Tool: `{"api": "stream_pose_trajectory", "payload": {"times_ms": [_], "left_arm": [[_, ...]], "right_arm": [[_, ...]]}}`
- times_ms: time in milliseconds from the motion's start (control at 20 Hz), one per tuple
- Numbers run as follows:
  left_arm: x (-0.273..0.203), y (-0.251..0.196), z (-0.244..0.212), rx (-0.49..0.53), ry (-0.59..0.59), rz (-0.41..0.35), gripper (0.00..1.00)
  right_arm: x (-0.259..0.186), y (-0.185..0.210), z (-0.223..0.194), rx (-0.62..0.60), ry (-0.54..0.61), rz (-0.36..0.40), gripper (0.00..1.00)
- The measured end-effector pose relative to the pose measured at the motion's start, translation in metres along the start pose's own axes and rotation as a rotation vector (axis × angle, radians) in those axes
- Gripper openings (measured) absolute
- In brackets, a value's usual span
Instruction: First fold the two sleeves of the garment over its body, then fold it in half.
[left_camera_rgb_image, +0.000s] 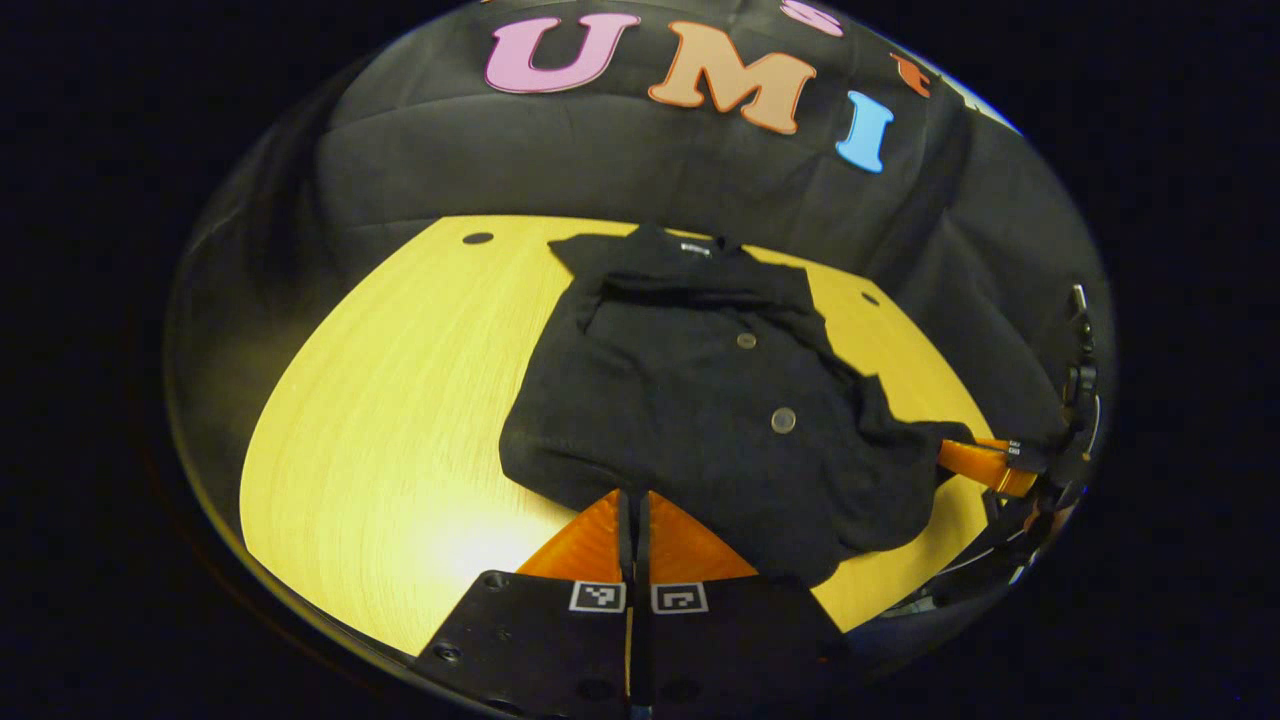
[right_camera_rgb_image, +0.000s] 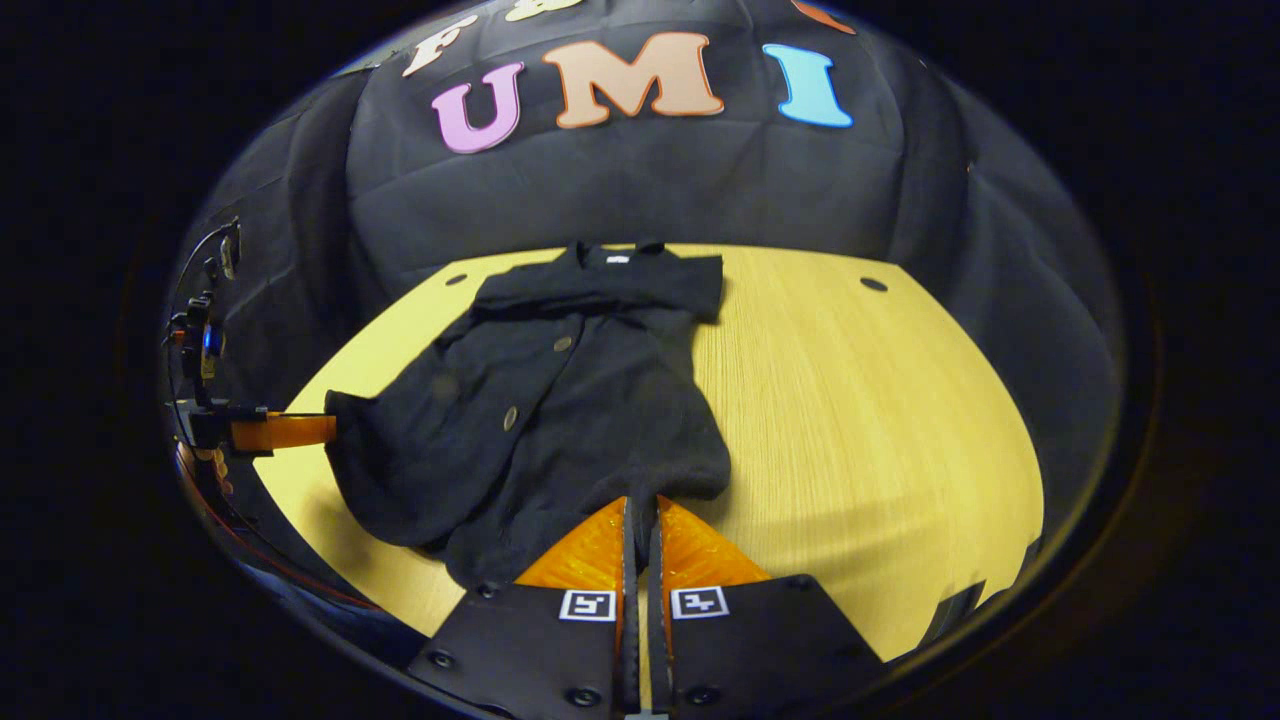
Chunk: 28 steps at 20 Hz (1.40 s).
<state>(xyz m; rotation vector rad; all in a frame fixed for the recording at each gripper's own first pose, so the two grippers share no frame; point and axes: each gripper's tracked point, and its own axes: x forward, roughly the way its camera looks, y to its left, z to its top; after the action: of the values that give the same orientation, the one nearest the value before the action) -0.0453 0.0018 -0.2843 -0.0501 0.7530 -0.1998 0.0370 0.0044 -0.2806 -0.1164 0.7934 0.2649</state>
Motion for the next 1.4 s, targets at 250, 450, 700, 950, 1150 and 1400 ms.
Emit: {"api": "stream_pose_trajectory", "payload": {"times_ms": [250, 450, 700, 950, 1150, 1400], "left_arm": [[-0.007, -0.008, 0.051, 0.089, -0.101, -0.031, 0.00], [0.010, -0.016, 0.099, 0.098, -0.179, -0.059, 0.00], [0.022, -0.042, 0.161, 0.073, -0.275, -0.141, 0.00], [0.034, -0.046, 0.233, 0.057, -0.353, -0.179, 0.00], [0.048, -0.041, 0.267, 0.069, -0.379, -0.182, 0.00], [0.069, -0.014, 0.294, 0.032, -0.388, -0.136, 0.00]], "right_arm": [[-0.003, 0.002, 0.059, 0.006, -0.108, 0.004, 0.06], [-0.003, 0.000, 0.088, -0.001, -0.150, 0.006, 0.06], [0.003, -0.004, 0.134, -0.023, -0.213, -0.009, 0.06], [0.004, -0.009, 0.198, -0.043, -0.317, -0.027, 0.06], [0.016, -0.016, 0.237, -0.017, -0.360, -0.033, 0.08], [0.044, -0.029, 0.282, -0.014, -0.388, -0.042, 0.06]]}}
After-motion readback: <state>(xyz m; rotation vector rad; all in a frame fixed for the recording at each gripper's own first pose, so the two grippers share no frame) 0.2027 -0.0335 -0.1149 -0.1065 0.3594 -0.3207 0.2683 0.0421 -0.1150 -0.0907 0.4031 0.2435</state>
